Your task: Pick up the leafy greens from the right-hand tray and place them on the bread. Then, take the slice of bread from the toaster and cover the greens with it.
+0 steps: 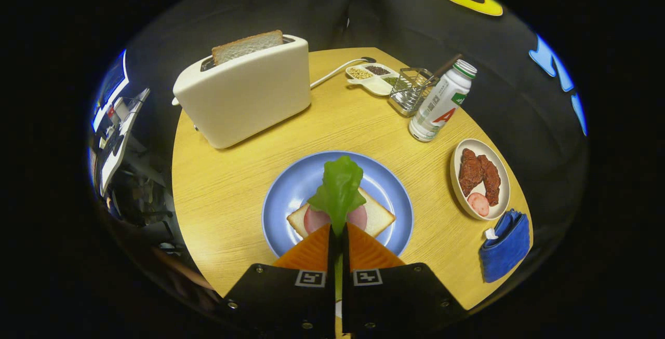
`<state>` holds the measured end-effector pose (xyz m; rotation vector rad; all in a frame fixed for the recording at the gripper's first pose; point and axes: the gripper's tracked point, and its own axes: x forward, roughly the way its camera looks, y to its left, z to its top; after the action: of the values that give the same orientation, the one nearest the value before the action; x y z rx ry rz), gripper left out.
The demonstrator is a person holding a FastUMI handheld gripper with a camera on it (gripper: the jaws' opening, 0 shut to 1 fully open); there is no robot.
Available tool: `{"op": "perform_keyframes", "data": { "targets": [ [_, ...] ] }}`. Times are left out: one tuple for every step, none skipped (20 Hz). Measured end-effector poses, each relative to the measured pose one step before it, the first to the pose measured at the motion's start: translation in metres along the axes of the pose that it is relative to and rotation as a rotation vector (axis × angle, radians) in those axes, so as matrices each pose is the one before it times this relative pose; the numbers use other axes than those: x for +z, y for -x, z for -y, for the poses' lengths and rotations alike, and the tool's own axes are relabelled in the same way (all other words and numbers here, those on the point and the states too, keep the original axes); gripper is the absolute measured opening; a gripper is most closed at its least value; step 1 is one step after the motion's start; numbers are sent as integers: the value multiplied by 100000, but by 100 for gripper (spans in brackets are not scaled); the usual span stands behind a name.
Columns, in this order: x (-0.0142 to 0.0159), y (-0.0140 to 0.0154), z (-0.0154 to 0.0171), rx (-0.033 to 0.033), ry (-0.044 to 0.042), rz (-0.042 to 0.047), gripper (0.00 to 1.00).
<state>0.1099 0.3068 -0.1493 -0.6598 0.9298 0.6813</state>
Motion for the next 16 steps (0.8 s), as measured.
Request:
{"op": "perform_keyframes", "data": {
  "targets": [
    [101,-418,171,-988,1015,-720,8],
    [-5,-681,69,-566,569,-867,8],
    [-11,-261,79,65,94,-698,11],
    [120,115,-498,1730,-291,-298,18],
    [-98,-251,-430,2142,-725,-235,36],
    [216,386,265,-26,-775,932,39],
    [178,102,773,-2163,585,1100,41],
    [152,92,438,-1244,-18,875,49],
    [214,78,168,57,-986,1194,56],
    [62,40,75,-306,-887,1102,59],
    [185,135,232,-257,-592,1305,60],
    [318,306,177,-865,-1295,2565,61],
    [421,471,28,-1008,-1586,3587,61],
    [420,688,160,-2634,-2117,4596,61],
    [705,756,104,-3820,-2317,6454,61],
    [652,686,-264,-3257,-2050,6852,61]
  ]
}}
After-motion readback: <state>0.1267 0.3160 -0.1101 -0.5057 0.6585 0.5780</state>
